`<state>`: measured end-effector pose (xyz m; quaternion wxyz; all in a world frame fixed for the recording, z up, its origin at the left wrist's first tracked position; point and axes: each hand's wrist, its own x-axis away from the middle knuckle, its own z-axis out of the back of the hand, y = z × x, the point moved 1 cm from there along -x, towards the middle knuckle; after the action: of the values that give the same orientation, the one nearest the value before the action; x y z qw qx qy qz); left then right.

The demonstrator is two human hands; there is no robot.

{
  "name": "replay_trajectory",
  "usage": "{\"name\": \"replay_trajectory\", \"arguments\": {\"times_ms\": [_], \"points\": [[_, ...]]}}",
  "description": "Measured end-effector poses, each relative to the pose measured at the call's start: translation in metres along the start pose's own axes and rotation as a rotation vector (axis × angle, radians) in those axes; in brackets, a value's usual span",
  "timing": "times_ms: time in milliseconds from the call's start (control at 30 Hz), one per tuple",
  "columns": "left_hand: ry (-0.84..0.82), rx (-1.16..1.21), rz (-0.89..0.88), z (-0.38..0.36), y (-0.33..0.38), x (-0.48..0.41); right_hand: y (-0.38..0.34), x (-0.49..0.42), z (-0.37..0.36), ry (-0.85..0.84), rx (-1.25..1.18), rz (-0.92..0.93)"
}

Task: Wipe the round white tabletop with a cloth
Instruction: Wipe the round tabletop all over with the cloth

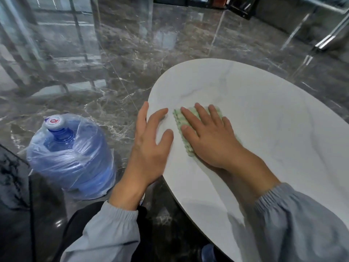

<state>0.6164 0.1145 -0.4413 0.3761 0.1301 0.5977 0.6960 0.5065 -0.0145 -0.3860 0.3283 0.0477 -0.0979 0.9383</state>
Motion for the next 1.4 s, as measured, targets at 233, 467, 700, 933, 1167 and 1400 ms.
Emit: {"name": "replay_trajectory", "arguments": {"times_ms": [233,467,700,933,1167,1400], "points": [[-0.074,-0.151,-0.018,0.005,-0.003,-0.001,0.012,0.097,-0.015,0.022,-0.003,0.091],[-0.076,-0.158,0.014,0.005,-0.002,0.001,0.016,0.09,-0.016,0.028,0.006,0.064],[-0.073,-0.096,0.016,0.004,0.002,-0.003,0.004,-0.005,-0.003,0.012,-0.014,0.047],[-0.072,-0.116,-0.003,0.004,-0.003,-0.001,0.031,0.162,-0.022,0.009,0.066,0.137],[-0.077,-0.065,-0.001,0.003,-0.003,0.0,0.025,0.18,-0.014,-0.02,0.081,0.054],[-0.092,-0.082,0.008,0.004,0.0,0.0,-0.001,0.031,-0.004,-0.008,-0.026,0.009]]}}
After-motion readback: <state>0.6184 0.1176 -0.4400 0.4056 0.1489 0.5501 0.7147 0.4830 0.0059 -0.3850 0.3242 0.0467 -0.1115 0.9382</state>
